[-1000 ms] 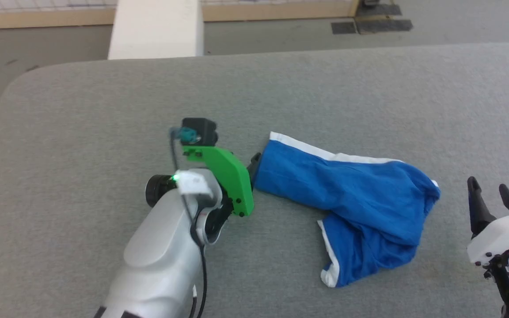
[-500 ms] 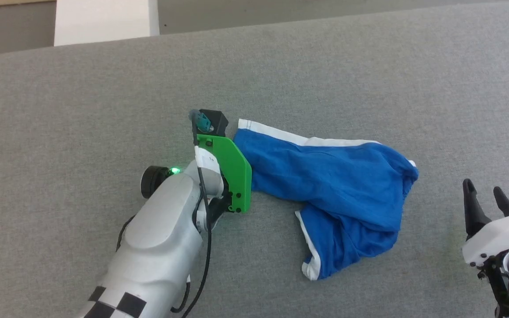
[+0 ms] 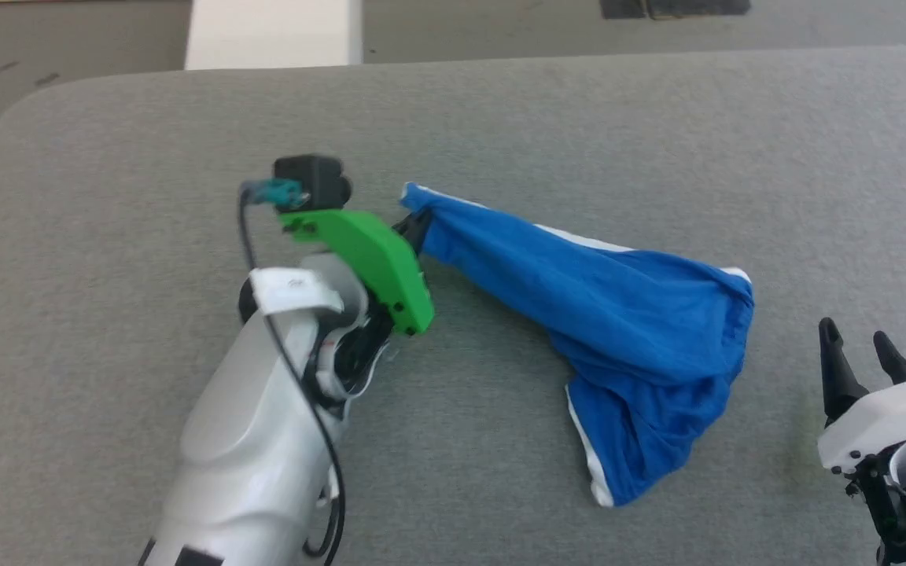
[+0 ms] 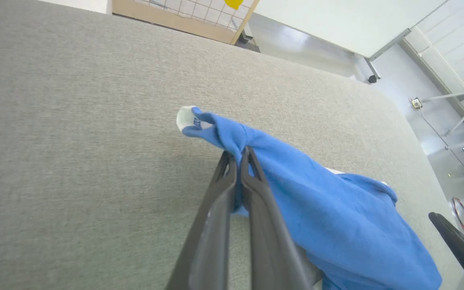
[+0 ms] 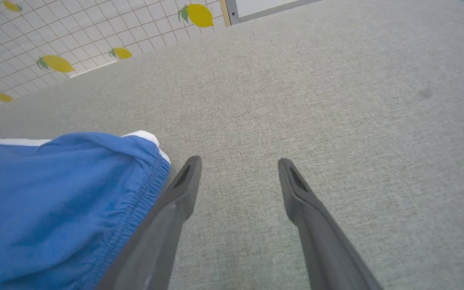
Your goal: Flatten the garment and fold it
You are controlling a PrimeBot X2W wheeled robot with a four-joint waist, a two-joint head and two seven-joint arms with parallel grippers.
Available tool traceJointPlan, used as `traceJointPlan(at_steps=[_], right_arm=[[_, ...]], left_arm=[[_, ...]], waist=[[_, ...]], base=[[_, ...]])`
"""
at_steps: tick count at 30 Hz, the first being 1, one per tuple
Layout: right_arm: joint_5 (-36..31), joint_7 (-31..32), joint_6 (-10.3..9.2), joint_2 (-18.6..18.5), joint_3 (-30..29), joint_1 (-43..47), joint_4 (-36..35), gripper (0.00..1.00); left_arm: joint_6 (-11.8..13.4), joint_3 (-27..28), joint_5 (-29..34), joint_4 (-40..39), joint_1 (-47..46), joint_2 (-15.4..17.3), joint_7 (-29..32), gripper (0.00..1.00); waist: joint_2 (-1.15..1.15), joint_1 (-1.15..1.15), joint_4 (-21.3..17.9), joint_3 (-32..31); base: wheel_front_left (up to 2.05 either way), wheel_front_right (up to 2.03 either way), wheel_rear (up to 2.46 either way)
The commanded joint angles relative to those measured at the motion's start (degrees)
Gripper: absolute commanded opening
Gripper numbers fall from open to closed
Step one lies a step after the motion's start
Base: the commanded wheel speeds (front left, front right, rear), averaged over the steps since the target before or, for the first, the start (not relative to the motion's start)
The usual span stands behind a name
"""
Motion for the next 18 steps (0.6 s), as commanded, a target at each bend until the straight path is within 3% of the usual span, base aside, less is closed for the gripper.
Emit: traceJointPlan(at_steps=[1, 6, 14, 15, 16, 18], right_arm=[[-0.5, 0.2, -0.09, 0.0, 0.3, 0.1, -0.3, 1.00], [-0.9, 1.0, -0.09, 0.0, 0.6, 0.5, -0.9, 1.00], [-0.9, 1.7, -0.09, 0.0, 0.8, 1.1, -1.3, 1.00], [-0.8, 1.7, -0.09, 0.0, 0.8, 1.2, -1.3, 1.00], [-0.8, 1.7, -0.09, 0.0, 0.9, 1.3, -1.2, 1.00], [-0.7, 1.8, -0.09, 0.0, 0.9, 1.5, -1.2, 1.00]], left_arm=[[1.0, 0.9, -0.4, -1.3, 2.9, 1.3, -0.5, 0.00], [4.2, 3.1, -2.6, -5.3, 13.0, 3.0, 0.0, 0.00], [6.4, 2.4, -5.3, -7.7, 25.9, 2.5, 1.3, 0.00], [6.6, 2.7, -6.0, -8.2, 26.9, 2.2, 1.1, 0.35], [6.7, 3.1, -6.4, -8.7, 27.6, 2.0, 0.6, 1.00], [7.0, 4.0, -7.3, -10.0, 28.8, 1.7, -0.6, 1.00]], waist=[[0.00, 0.00, 3.5, -2.3], [0.00, 0.00, 6.2, -3.2], [0.00, 0.00, 7.9, -4.0], [0.00, 0.00, 8.0, -4.2], [0.00, 0.00, 8.0, -4.4], [0.00, 0.00, 8.2, -4.7]], base=[[0.00, 0.00, 0.00], [0.00, 0.00, 0.00], [0.00, 0.00, 0.00], [0.00, 0.00, 0.00], [0.00, 0.00, 0.00], [0.00, 0.00, 0.00]])
